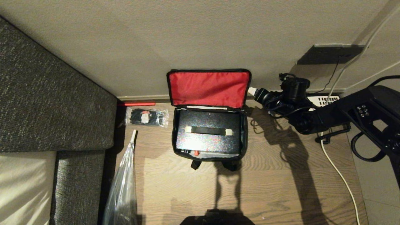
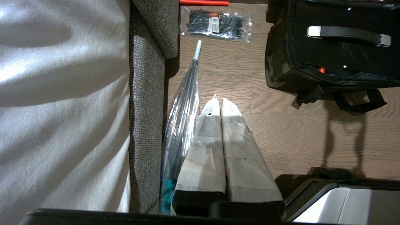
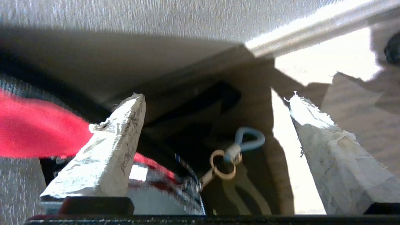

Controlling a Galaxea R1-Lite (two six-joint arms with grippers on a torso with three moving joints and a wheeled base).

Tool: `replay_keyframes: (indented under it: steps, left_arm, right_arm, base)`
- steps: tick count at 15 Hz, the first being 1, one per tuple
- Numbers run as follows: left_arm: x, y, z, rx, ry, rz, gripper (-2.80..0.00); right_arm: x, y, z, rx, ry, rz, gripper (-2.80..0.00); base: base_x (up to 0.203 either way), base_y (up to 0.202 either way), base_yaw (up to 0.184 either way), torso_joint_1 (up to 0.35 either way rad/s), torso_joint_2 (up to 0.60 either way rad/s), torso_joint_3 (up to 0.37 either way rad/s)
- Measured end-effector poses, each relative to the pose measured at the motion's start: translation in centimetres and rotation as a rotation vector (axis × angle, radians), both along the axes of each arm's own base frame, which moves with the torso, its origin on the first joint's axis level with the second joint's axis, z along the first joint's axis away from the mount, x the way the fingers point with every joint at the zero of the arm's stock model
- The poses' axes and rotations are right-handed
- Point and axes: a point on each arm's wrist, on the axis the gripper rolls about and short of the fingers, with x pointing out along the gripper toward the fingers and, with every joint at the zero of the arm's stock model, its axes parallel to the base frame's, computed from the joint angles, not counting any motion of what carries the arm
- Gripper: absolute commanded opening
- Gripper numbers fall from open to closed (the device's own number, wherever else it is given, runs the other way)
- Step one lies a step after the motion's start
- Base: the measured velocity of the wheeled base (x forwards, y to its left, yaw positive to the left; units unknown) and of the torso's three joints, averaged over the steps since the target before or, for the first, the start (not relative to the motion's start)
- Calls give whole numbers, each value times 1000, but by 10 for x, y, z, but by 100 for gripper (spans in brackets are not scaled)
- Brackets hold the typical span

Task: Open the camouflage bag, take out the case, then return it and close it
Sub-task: Close the top of the storage box

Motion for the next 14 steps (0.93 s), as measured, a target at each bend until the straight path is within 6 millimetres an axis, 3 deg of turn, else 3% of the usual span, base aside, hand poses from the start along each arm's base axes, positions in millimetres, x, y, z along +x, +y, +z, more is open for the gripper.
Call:
replay_keyframes:
  steps: [7,9,14]
  left_arm:
    - [0,0,0,0,0,1,-280]
    - [0,0,0,0,0,1,-280]
    - [0,0,0,0,0,0,-280]
  right_arm:
    - [19,3,-1,160,30,-12,0]
    - [18,3,-3,214,83,-13,0]
    - [2,6,18,436,212,43,0]
  base:
    - [0,0,0,0,0,0]
    - [0,0,0,0,0,0]
    - [0,0,0,0,0,0]
